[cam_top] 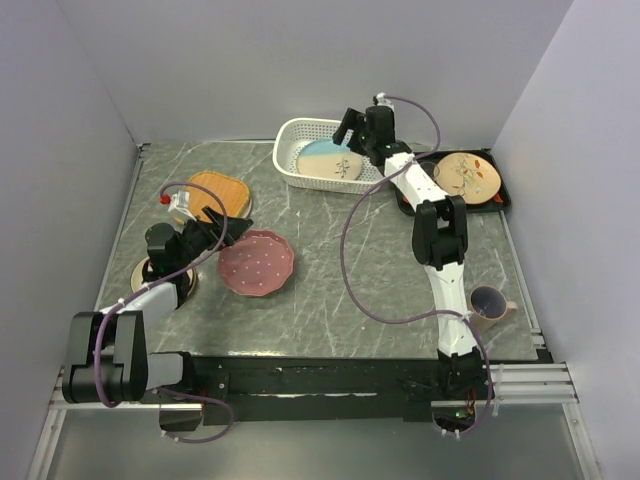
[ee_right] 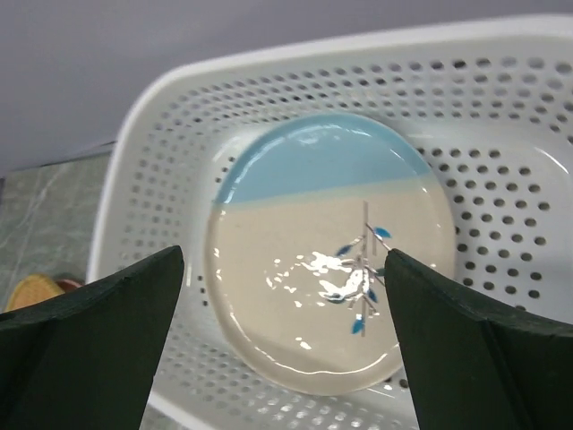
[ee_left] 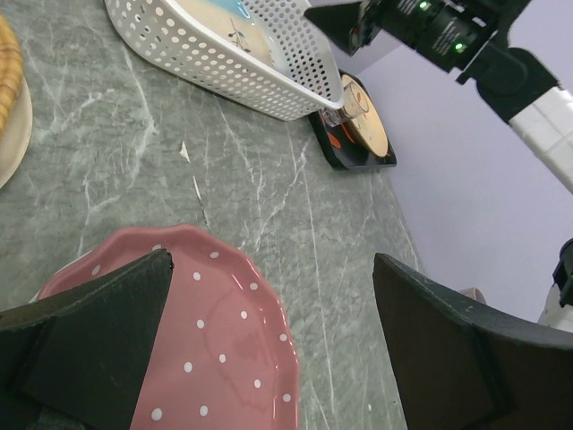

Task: Place the plates into the plastic bin on the countertop
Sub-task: Place the plate in the plastic bin, then pick up the plate at the center of the board.

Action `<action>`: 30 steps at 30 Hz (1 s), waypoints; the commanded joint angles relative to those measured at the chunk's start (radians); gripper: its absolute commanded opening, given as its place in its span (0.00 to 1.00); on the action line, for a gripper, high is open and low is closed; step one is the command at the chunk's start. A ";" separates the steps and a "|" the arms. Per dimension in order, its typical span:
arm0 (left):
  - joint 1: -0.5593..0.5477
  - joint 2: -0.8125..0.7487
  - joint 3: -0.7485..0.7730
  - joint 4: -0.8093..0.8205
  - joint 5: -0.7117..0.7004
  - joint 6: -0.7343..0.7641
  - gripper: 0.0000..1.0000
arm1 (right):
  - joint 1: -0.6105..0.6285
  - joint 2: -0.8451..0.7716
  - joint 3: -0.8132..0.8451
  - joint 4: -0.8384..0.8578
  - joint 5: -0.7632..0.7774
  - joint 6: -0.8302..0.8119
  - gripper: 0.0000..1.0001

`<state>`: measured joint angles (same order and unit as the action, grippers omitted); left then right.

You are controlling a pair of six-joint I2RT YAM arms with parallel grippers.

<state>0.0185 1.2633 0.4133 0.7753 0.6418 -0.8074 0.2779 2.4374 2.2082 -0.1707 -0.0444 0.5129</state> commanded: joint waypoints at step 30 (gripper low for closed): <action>-0.009 -0.064 0.056 -0.260 -0.154 0.056 0.99 | 0.153 -0.345 -0.294 -0.062 -0.160 -0.060 1.00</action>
<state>0.0120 1.2385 0.4351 0.5797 0.5480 -0.7734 0.4141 2.1769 1.9705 -0.2237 -0.1513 0.4503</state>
